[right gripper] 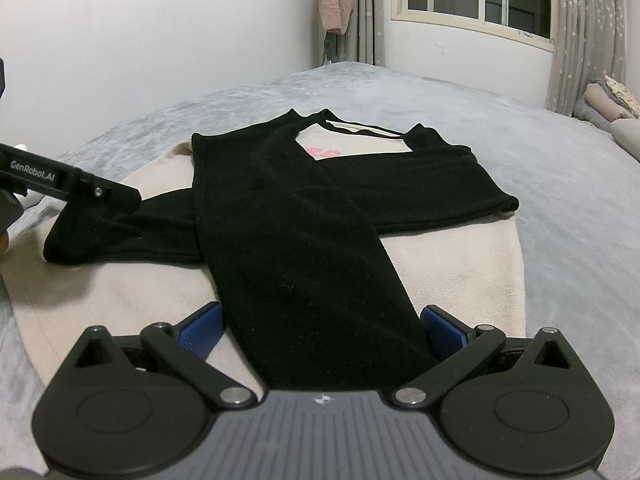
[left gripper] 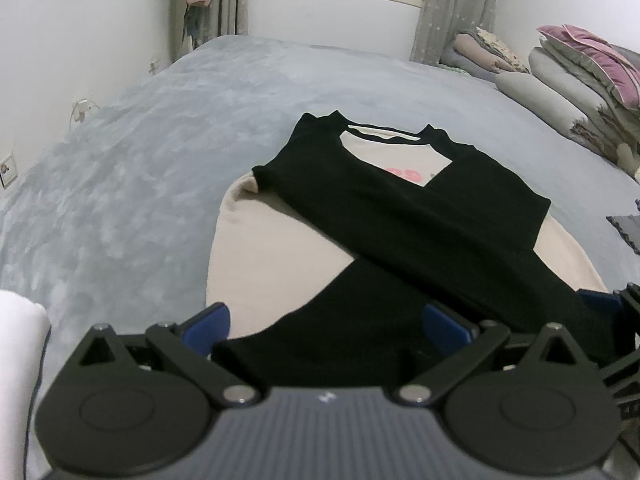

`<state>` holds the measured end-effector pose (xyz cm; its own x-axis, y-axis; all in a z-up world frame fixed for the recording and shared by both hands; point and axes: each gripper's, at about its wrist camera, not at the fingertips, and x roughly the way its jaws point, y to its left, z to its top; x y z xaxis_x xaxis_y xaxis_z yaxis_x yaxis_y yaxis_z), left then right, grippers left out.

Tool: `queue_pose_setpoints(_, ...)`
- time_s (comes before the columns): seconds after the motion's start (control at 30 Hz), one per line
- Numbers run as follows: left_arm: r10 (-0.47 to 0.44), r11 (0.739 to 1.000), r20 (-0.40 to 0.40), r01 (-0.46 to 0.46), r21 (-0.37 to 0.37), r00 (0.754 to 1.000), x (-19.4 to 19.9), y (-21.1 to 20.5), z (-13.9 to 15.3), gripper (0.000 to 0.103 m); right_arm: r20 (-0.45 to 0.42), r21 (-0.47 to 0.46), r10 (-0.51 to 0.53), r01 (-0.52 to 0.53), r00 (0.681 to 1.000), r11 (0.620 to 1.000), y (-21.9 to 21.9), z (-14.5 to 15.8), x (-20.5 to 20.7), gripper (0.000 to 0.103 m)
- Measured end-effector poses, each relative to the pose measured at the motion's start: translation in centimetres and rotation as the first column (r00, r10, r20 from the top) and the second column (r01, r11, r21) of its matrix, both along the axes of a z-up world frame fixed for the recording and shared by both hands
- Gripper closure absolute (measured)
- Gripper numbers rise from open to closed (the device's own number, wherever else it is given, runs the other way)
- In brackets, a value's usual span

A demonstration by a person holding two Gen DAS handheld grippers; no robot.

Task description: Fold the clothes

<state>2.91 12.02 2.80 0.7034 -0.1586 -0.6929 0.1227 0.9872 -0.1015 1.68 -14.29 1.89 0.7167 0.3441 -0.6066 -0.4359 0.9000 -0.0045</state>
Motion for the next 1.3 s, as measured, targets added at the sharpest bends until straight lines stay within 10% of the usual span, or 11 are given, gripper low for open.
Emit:
queue_pose_setpoints(0.23,0.051,0.997,0.037,-0.049,-0.052,0.998,-0.1,2.7,1.0,0.001,0.001,0.004,0.000,0.000,1.000,1.000,0.0,-0.1,0.0,0.000)
queue_pose_setpoints(0.53,0.033,0.992,0.051,-0.027,-0.122,0.998,-1.3,6.0,2.5,0.051,-0.211,0.013,0.066,-0.065,0.975,0.998,-1.8,2.3,1.8,0.000)
queue_pose_setpoints(0.77,-0.005,0.994,-0.013,0.004,-0.113,1.000,-1.7,6.3,0.8,0.061,-0.066,0.064,-0.042,0.046,0.997,0.997,-5.2,4.2,0.1,0.000)
queue_pose_setpoints(0.93,-0.024,0.986,-0.050,0.015,-0.168,0.998,-2.9,6.9,0.4,0.049,-0.230,0.162,-0.077,0.116,0.970,0.980,-7.6,3.8,1.2,0.000)
queue_pose_setpoints(1.3,-0.085,0.987,-0.050,0.077,-0.138,0.995,-7.9,7.1,0.4,0.020,-0.275,0.198,-0.079,0.136,0.958,0.971,-11.9,3.4,-4.0,0.011)
